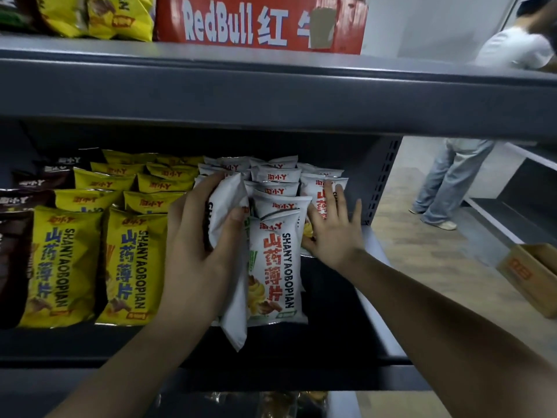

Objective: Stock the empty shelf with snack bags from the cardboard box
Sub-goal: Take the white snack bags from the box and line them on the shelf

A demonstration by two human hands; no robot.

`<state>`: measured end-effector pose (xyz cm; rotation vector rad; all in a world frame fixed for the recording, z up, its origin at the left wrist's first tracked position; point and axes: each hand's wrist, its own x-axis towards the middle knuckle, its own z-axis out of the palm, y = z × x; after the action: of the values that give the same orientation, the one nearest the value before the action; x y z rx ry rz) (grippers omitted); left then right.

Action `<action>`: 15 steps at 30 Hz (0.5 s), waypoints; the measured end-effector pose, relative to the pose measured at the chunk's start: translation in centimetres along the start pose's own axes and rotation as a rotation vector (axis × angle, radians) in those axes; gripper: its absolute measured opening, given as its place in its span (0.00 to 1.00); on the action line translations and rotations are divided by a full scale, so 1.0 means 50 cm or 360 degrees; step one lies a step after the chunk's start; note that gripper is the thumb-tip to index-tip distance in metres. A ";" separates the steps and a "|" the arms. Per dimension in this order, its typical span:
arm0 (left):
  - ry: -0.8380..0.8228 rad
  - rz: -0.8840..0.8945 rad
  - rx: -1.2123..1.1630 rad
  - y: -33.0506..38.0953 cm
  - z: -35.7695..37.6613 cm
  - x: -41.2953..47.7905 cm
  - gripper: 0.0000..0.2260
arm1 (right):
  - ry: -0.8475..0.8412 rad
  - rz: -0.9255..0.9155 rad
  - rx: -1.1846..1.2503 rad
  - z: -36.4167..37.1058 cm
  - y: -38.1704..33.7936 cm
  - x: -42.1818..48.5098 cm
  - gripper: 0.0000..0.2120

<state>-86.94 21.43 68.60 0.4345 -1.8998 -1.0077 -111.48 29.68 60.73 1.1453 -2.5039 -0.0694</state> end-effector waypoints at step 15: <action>-0.0203 0.0207 0.0070 0.130 0.106 0.007 0.24 | 0.0190 0.0328 0.2067 -0.164 0.011 -0.159 0.12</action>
<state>-90.96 27.62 72.59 0.2731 -2.0390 -0.9281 -104.19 36.85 65.86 1.1446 -2.4152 1.8070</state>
